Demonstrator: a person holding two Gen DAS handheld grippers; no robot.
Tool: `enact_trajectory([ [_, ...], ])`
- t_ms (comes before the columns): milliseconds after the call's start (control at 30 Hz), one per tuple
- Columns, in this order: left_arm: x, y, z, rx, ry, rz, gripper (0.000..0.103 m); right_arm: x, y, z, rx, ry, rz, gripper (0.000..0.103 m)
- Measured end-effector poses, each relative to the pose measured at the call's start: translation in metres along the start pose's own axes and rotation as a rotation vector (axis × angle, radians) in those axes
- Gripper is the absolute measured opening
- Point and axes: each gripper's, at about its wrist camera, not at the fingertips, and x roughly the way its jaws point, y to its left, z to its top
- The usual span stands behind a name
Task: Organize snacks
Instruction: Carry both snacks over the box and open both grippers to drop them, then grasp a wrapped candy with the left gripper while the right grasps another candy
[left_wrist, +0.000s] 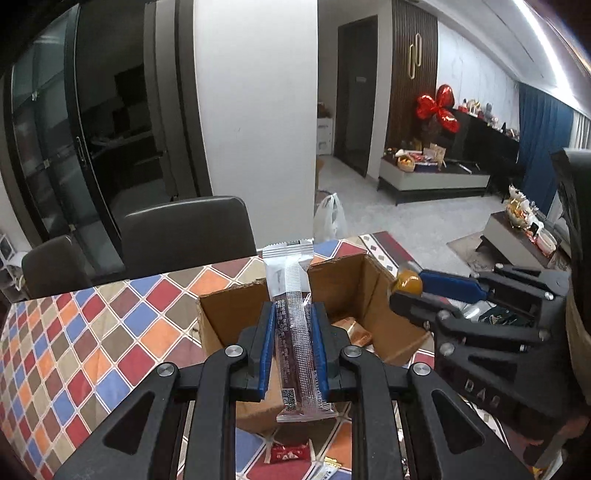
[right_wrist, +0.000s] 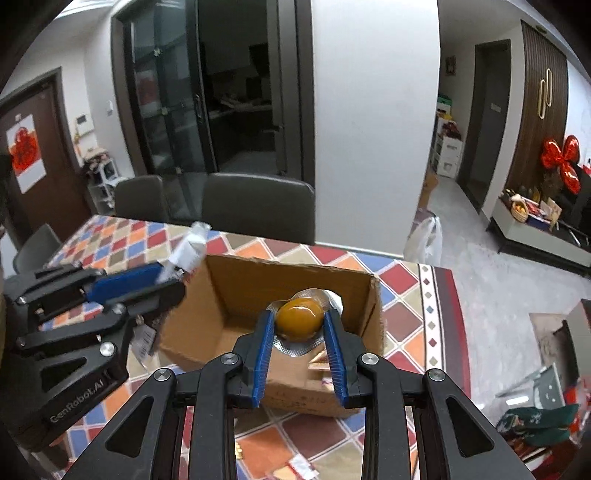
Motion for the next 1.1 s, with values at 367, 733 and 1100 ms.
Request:
enact_trajectory([
  [367,-0.013,0.007,-0.012,-0.032,-0.058,0.099,0.054,0.004,-0.013,-0.011,0.031,0.009,-0.071,0.047],
  [733,-0.071,-0.011,-0.063,0.013,-0.141,0.066,0.054,-0.046,-0.002,-0.056,0.058,-0.085,-0.012,0.047],
  [1100,-0.091,-0.043,-0.126,0.098,-0.144,0.02,0.054,-0.07,0.008,-0.122,0.064,-0.109,0.009,0.047],
])
